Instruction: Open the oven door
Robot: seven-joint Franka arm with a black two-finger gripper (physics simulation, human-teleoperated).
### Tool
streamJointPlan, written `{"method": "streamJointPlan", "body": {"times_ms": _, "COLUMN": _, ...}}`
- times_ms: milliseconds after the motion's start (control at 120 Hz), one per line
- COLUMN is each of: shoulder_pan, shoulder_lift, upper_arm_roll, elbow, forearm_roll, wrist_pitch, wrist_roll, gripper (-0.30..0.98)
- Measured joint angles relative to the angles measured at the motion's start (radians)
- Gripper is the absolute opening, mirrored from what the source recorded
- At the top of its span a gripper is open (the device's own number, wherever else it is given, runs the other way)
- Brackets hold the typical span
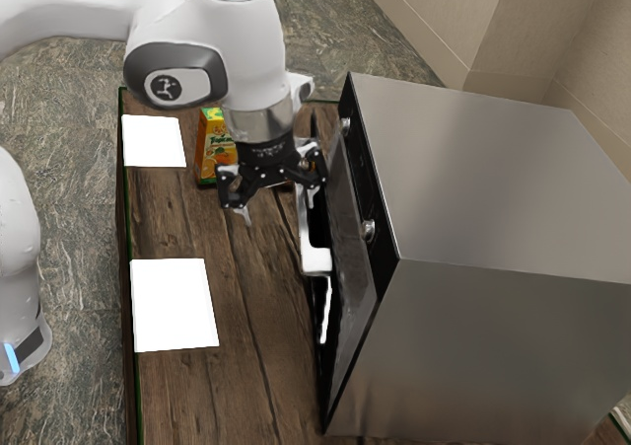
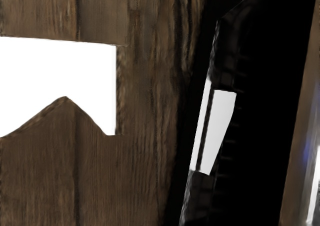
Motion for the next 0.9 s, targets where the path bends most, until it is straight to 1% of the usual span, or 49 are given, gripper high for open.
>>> {"method": "streamJointPlan", "body": {"times_ms": 150, "shoulder_pan": 0.067, "shoulder_lift": -0.2, "upper_arm_roll": -0.084, "elbow": -0.097, "forearm_roll": -0.087, "wrist_pitch": 0.004, "wrist_roll": 0.008, "gripper": 0.69}}
{"method": "streamJointPlan", "body": {"times_ms": 250, "shoulder_pan": 0.119, "shoulder_lift": -0.386, "upper_arm_roll": -0.148, "elbow": -0.169, "forearm_roll": -0.186, "wrist_pitch": 0.004, "wrist_roll": 0.014, "gripper": 0.69}}
{"method": "streamJointPlan", "body": {"times_ms": 308, "shoulder_pan": 0.155, "shoulder_lift": -0.538, "upper_arm_roll": -0.177, "elbow": -0.22, "forearm_roll": -0.262, "wrist_pitch": -0.008, "wrist_roll": 0.019, "gripper": 0.69}}
{"method": "streamJointPlan", "body": {"times_ms": 375, "shoulder_pan": 0.184, "shoulder_lift": -0.685, "upper_arm_roll": -0.191, "elbow": -0.241, "forearm_roll": -0.335, "wrist_pitch": -0.038, "wrist_roll": 0.026, "gripper": 0.69}}
{"method": "streamJointPlan", "body": {"times_ms": 442, "shoulder_pan": 0.2, "shoulder_lift": -0.789, "upper_arm_roll": -0.196, "elbow": -0.247, "forearm_roll": -0.386, "wrist_pitch": -0.077, "wrist_roll": 0.031, "gripper": 0.68}}
{"method": "streamJointPlan", "body": {"times_ms": 483, "shoulder_pan": 0.201, "shoulder_lift": -0.808, "upper_arm_roll": -0.196, "elbow": -0.237, "forearm_roll": -0.405, "wrist_pitch": -0.099, "wrist_roll": 0.034, "gripper": 0.68}}
{"method": "streamJointPlan", "body": {"times_ms": 517, "shoulder_pan": 0.194, "shoulder_lift": -0.765, "upper_arm_roll": -0.188, "elbow": -0.198, "forearm_roll": -0.399, "wrist_pitch": -0.114, "wrist_roll": 0.037, "gripper": 0.68}}
{"method": "streamJointPlan", "body": {"times_ms": 550, "shoulder_pan": 0.183, "shoulder_lift": -0.659, "upper_arm_roll": -0.149, "elbow": -0.124, "forearm_roll": -0.366, "wrist_pitch": -0.126, "wrist_roll": 0.038, "gripper": 0.68}}
{"method": "streamJointPlan", "body": {"times_ms": 617, "shoulder_pan": 0.192, "shoulder_lift": -0.448, "upper_arm_roll": -0.048, "elbow": 0.046, "forearm_roll": -0.27, "wrist_pitch": -0.152, "wrist_roll": 0.025, "gripper": 0.68}}
{"method": "streamJointPlan", "body": {"times_ms": 650, "shoulder_pan": 0.17, "shoulder_lift": -0.316, "upper_arm_roll": 0.009, "elbow": 0.151, "forearm_roll": -0.201, "wrist_pitch": -0.181, "wrist_roll": 0.004, "gripper": 0.68}}
{"method": "streamJointPlan", "body": {"times_ms": 683, "shoulder_pan": 0.104, "shoulder_lift": -0.155, "upper_arm_roll": 0.086, "elbow": 0.284, "forearm_roll": -0.117, "wrist_pitch": -0.229, "wrist_roll": -0.027, "gripper": 0.68}}
{"method": "streamJointPlan", "body": {"times_ms": 708, "shoulder_pan": 0.028, "shoulder_lift": -0.043, "upper_arm_roll": 0.168, "elbow": 0.364, "forearm_roll": -0.058, "wrist_pitch": -0.268, "wrist_roll": -0.053, "gripper": 0.68}}
{"method": "streamJointPlan", "body": {"times_ms": 758, "shoulder_pan": -0.119, "shoulder_lift": 0.128, "upper_arm_roll": 0.342, "elbow": 0.439, "forearm_roll": 0.03, "wrist_pitch": -0.333, "wrist_roll": -0.106, "gripper": 0.69}}
{"method": "streamJointPlan", "body": {"times_ms": 783, "shoulder_pan": -0.161, "shoulder_lift": 0.183, "upper_arm_roll": 0.394, "elbow": 0.45, "forearm_roll": 0.061, "wrist_pitch": -0.359, "wrist_roll": -0.131, "gripper": 0.69}}
{"method": "streamJointPlan", "body": {"times_ms": 817, "shoulder_pan": -0.197, "shoulder_lift": 0.225, "upper_arm_roll": 0.433, "elbow": 0.454, "forearm_roll": 0.093, "wrist_pitch": -0.389, "wrist_roll": -0.163, "gripper": 0.69}}
{"method": "streamJointPlan", "body": {"times_ms": 900, "shoulder_pan": -0.236, "shoulder_lift": 0.254, "upper_arm_roll": 0.467, "elbow": 0.414, "forearm_roll": 0.145, "wrist_pitch": -0.435, "wrist_roll": -0.235, "gripper": 0.69}}
